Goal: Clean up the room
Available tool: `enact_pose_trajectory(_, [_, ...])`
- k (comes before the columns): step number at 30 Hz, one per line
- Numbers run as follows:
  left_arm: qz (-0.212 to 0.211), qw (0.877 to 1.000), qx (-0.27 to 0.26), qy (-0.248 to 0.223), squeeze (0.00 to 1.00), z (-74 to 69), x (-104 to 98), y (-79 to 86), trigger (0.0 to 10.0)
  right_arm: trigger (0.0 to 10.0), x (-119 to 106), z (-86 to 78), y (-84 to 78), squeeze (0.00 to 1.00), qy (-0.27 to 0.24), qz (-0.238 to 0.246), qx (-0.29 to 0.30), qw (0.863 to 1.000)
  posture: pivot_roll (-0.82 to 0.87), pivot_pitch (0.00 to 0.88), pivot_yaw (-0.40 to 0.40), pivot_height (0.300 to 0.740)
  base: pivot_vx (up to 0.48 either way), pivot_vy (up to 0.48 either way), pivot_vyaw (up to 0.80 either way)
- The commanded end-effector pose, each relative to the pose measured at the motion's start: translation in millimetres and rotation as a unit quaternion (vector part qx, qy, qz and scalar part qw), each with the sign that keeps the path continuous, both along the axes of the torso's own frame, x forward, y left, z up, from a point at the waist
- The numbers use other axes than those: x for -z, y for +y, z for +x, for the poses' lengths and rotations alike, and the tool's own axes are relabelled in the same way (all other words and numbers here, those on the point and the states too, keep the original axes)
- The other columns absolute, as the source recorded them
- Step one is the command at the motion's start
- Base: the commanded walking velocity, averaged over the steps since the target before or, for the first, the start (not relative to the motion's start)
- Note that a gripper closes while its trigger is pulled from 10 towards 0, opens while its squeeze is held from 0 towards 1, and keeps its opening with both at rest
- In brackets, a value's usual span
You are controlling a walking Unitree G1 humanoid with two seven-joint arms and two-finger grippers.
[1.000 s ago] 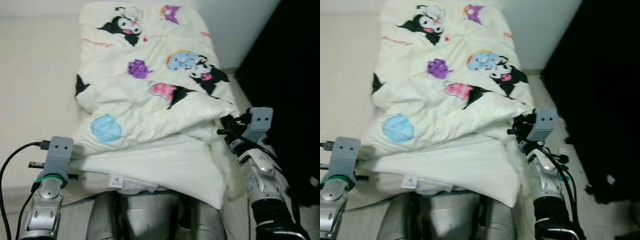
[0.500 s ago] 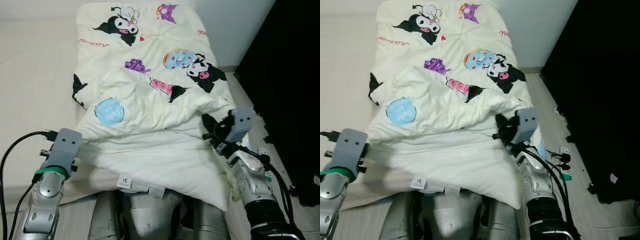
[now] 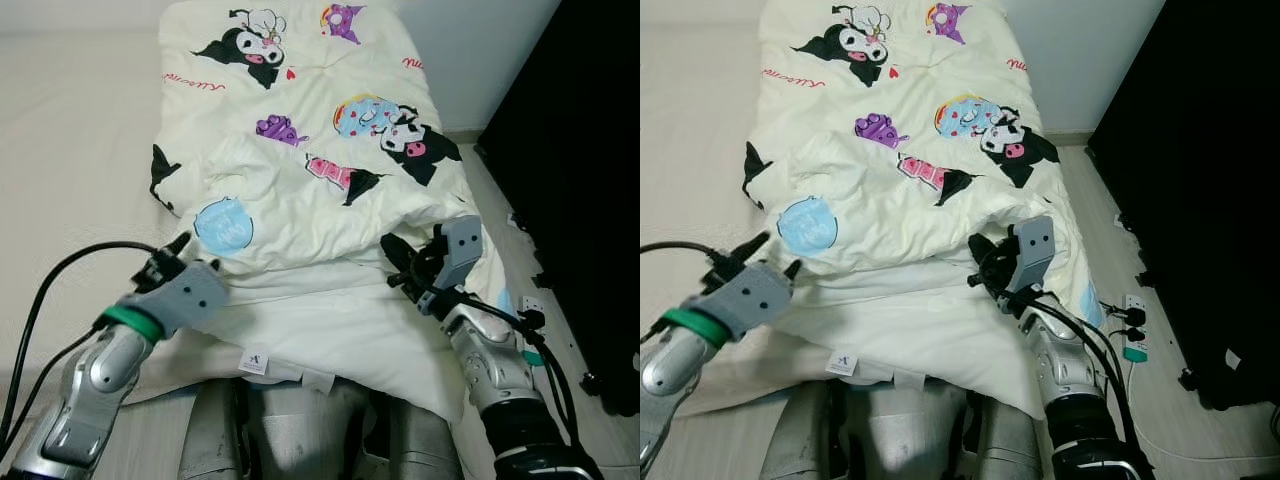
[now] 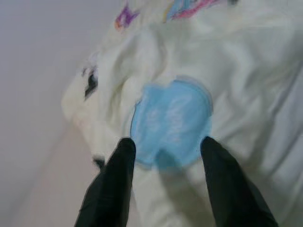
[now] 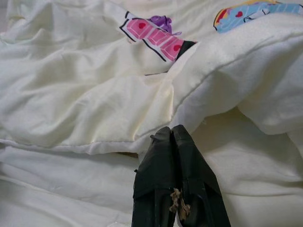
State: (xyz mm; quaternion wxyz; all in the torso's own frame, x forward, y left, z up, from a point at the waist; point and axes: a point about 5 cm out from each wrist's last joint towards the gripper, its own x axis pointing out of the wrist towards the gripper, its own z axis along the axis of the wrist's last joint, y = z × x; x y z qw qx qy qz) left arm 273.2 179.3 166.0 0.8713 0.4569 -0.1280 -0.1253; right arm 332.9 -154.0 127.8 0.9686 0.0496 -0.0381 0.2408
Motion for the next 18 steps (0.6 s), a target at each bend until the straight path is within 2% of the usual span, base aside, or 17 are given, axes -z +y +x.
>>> enact_pose_trajectory(1, [0.025, 0.999, 0.017, 0.014, 0.00, -2.6, 9.7, -11.0, 10.0, 10.0, 3.7, -2.9, 0.0, 0.00, 0.008, 0.000, -0.005, 1.000, 0.10, 0.229, 0.008, 0.600, 0.000, 0.000, 0.00])
enact_pose_trajectory(4, [0.052, 0.997, 0.021, 0.050, 0.00, 0.6, 24.7, -21.3, 10.0, 10.0, 2.0, -2.3, 0.6, 0.00, 0.007, 0.000, -0.006, 1.000, 0.09, 0.228, 0.010, 0.600, 0.000, 0.000, 0.00])
enact_pose_trajectory(5, [0.053, 0.996, 0.016, 0.068, 0.00, 2.6, 30.8, -23.8, 10.0, 10.0, -0.7, -1.7, -0.2, 0.00, 0.003, 0.002, -0.005, 1.000, 0.08, 0.228, 0.008, 0.600, 0.000, 0.000, 0.00])
enact_pose_trajectory(7, [0.055, 0.996, 0.014, 0.075, 0.00, 4.6, 34.0, -26.1, 10.0, 10.0, -4.0, -1.2, -1.4, 0.00, -0.001, 0.004, -0.004, 1.000, 0.08, 0.229, 0.007, 0.600, 0.000, 0.000, 0.00])
enact_pose_trajectory(15, [0.059, 0.996, 0.005, 0.068, 0.00, 11.8, 39.9, -30.1, 10.0, 10.0, -12.6, 0.6, -5.3, 0.00, -0.012, 0.011, 0.001, 1.000, 0.08, 0.227, 0.003, 0.600, 0.000, 0.000, 0.00])
enact_pose_trajectory(17, [0.071, 0.997, -0.016, 0.033, 0.00, 19.4, 42.3, -34.1, 10.0, 10.0, -18.3, 2.6, -6.3, 0.00, -0.019, 0.015, 0.001, 1.000, 0.08, 0.224, 0.001, 0.600, 0.000, 0.000, 0.00])
enact_pose_trajectory(18, [0.071, 0.997, -0.016, 0.033, 0.00, 19.4, 42.3, -34.1, 10.0, 10.0, -18.3, 2.6, -6.3, 0.00, -0.019, 0.015, 0.001, 1.000, 0.08, 0.224, 0.001, 0.600, 0.000, 0.000, 0.00])
